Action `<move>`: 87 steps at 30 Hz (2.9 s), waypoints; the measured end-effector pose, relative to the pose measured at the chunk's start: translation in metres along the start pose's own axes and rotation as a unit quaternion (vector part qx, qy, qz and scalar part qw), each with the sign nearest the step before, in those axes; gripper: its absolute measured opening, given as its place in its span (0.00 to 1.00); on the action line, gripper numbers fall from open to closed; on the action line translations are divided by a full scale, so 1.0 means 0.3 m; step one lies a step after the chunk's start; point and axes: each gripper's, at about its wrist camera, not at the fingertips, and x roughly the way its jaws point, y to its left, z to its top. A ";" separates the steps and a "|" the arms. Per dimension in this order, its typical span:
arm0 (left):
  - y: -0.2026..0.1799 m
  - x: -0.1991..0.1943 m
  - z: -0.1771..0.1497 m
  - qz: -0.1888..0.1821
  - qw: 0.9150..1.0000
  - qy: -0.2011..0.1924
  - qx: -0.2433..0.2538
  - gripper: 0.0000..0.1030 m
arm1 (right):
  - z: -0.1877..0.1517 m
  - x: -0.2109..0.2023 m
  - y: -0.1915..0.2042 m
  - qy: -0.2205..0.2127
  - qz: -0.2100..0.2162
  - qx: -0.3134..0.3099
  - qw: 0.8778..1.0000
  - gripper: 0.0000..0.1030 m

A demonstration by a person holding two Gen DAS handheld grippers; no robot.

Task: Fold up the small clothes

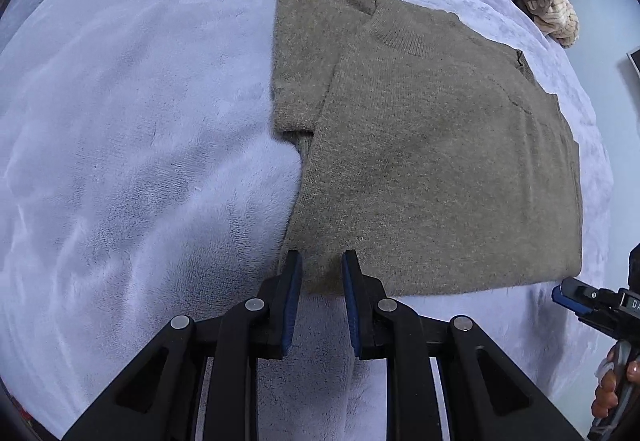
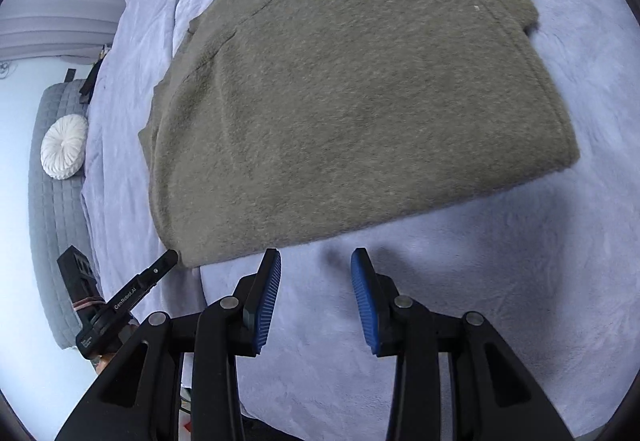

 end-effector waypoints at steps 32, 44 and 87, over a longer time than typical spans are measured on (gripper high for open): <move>0.108 0.011 -0.093 -0.028 0.999 -0.020 -0.012 0.22 | 0.446 0.576 0.766 0.019 -0.011 -0.143 0.990 0.10; 0.168 0.022 -0.098 -0.027 0.999 -0.005 -0.024 0.32 | 0.293 0.447 0.640 0.055 0.005 -0.137 0.989 0.10; -0.036 -0.028 -0.157 0.038 0.998 0.041 0.034 1.00 | -0.163 0.166 0.157 0.068 0.020 0.032 0.997 0.72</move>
